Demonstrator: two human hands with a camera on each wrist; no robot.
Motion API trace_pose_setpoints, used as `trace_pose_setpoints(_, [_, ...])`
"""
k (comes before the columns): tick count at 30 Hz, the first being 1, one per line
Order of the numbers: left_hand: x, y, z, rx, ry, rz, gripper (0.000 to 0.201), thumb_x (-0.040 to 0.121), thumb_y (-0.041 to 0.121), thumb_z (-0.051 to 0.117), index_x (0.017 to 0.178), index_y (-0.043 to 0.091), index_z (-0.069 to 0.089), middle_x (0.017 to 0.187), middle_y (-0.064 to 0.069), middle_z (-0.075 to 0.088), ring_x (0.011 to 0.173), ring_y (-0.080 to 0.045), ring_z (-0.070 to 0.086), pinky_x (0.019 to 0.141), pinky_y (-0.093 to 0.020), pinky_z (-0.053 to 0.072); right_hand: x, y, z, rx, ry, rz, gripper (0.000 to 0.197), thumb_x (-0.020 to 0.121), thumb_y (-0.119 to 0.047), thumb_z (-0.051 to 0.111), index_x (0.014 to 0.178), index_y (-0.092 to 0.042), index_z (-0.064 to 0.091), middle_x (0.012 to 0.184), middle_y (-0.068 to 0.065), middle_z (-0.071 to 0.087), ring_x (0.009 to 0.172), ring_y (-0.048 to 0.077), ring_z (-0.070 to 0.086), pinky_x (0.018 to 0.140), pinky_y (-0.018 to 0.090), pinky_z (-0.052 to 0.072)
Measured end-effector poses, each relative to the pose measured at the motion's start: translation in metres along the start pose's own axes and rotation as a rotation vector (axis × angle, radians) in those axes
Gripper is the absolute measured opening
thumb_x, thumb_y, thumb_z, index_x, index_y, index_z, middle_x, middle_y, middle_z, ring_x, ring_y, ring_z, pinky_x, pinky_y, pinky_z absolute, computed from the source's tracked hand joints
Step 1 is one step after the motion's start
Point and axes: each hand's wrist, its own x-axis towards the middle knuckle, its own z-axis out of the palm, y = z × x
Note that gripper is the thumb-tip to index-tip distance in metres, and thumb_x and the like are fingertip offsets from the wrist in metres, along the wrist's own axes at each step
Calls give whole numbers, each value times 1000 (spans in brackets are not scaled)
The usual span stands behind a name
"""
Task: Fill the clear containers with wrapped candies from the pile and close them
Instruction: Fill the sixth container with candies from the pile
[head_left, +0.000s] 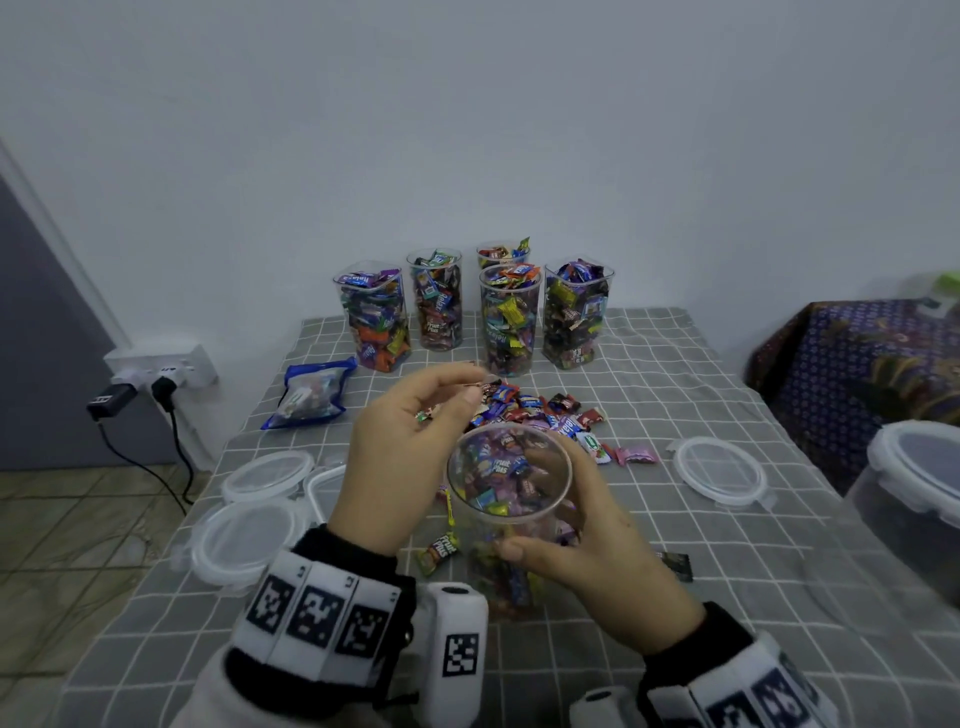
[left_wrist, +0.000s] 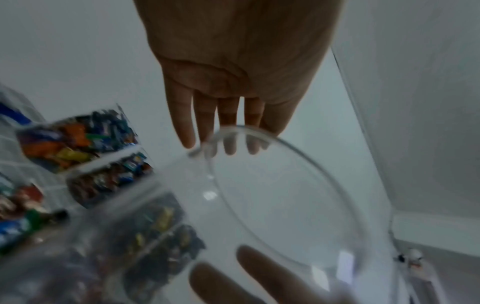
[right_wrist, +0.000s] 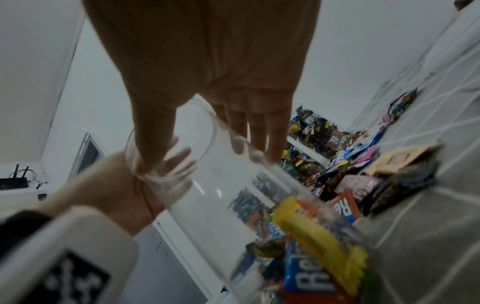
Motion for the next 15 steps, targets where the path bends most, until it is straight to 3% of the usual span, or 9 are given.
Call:
trace_pose_setpoints(2, [8,-15,-8,224,-61,-77,28,90,20,61,99,47,61,103,11,66,95,-10,61,86,-35,51,1,2,-11,-113,-143,50,80,65,-30,79,129,-45,34,125,-32,50,119,-8,46,96,10,39])
trace_pose_setpoints(4, [16,-32,-17,559,-225,-143,37,90,26,61,122,43,53,127,8,56,109,-13,54,94,-36,45,4,8,-21,-307,-270,68,80,62,-43,74,130,-48,32,131,-29,45,122,-8,41,99,10,36])
trace_pose_setpoints(7, [27,-58,-20,865,-485,-261,67,86,37,66,144,34,31,150,5,32,126,-18,45,103,-38,39,17,21,-33,-658,-355,115,100,57,-63,63,144,-36,22,145,-13,32,132,6,31,111,29,31])
trace_pose_setpoints(10, [37,-86,-13,979,-714,-324,90,78,48,69,149,34,16,159,1,7,144,-22,19,113,-43,29,39,31,-42,-928,-401,232,115,51,-62,57,150,-26,10,151,-3,17,139,19,20,113,37,27])
trace_pose_setpoints(12, [41,-97,-7,1035,-822,-324,97,77,54,69,151,35,9,159,-2,-3,146,-25,5,116,-48,23,53,33,-44,-1047,-448,302,119,56,-58,71,150,-27,5,154,2,11,141,24,14,114,41,26])
trace_pose_setpoints(15, [50,-138,6,1137,-913,-303,113,63,70,65,150,37,0,158,-3,-2,145,-30,7,113,-53,24,68,31,-44,-1193,-556,392,117,67,-49,77,150,-31,-4,157,5,-6,144,29,-1,114,50,23])
